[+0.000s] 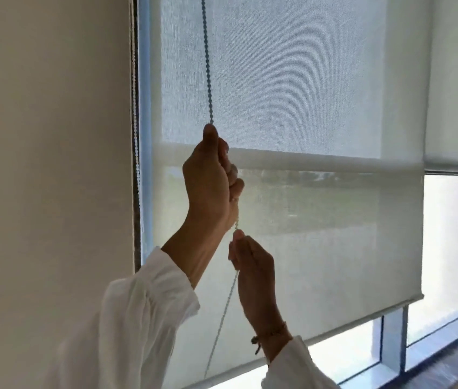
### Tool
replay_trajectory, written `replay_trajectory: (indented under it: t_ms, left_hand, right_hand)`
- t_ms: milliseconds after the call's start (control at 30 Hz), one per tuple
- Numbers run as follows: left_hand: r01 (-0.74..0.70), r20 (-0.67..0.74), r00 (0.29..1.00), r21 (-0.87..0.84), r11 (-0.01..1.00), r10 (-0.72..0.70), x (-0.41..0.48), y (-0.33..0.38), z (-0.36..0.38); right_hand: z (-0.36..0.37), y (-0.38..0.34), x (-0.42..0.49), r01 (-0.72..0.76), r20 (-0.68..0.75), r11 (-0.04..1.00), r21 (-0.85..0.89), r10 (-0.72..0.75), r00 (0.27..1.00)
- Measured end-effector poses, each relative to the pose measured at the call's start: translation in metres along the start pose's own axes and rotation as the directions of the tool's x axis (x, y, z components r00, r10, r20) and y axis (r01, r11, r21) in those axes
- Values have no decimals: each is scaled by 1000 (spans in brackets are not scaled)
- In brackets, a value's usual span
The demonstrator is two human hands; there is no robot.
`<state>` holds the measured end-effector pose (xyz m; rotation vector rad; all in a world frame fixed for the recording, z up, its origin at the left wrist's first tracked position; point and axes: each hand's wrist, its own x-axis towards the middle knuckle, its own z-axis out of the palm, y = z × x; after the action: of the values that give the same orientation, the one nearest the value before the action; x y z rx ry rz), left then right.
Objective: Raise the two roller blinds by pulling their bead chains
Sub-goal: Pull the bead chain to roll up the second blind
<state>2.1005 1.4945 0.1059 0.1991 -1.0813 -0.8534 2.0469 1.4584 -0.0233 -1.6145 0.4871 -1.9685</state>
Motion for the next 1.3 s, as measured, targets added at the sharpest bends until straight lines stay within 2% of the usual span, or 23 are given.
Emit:
replay_trajectory:
  t_ms: [133,233,300,367,433,567,667,767,867,933,1000,1133,1200,1300]
  left_hand:
    - [16,108,994,-87,996,-6,-7,-6,-4]
    - [87,116,990,-70,994,-79,-27,-23,-17]
    - [134,63,989,-22,991,-133,-44,-40,-33]
    - [177,16,984,48,983,-178,-63,-57,-47]
    - [226,-21,974,104,969,-225,-78,-70,-59]
    - [276,-49,961,188,943,-271,-96,-90,-65]
    - [259,-32,966,218,941,-258,-94,-94,-69]
    - [221,-15,974,283,933,-227,-83,-92,-86]
    - [221,-47,975,376,900,-219,-64,-85,-98]
    - [205,-49,978,448,870,-205,-43,-75,-97]
    - [176,-7,982,406,897,-190,-22,-55,-88]
    - [145,139,976,173,974,-170,12,-11,-49]
    - [148,184,967,163,975,-177,17,-4,-32]
    - [80,35,995,207,975,-89,14,-16,-22]
  right_hand:
    - [-16,-18,42,-125,10,962,244,127,992]
    - [-18,-42,70,-253,142,860,444,211,967]
    - [-13,-61,82,-320,266,808,494,210,941]
    - [-6,-80,95,-336,338,814,474,185,923]
    - [4,-96,106,-334,334,835,438,194,922]
    - [26,-96,113,-266,176,937,226,229,957]
    - [34,-83,104,-62,-2,995,82,62,998]
    - [33,-78,98,20,-57,995,93,-14,998]
    - [28,-74,90,59,-66,988,144,-50,997]
    - [27,-64,76,81,-60,990,115,-74,995]
    - [24,-48,55,81,-57,996,47,-79,995]
    - [15,-7,5,122,-75,979,-163,-135,988]
    - [13,12,-17,123,-69,970,-209,-141,988]
    - [7,26,-26,139,-42,960,-242,-154,987]
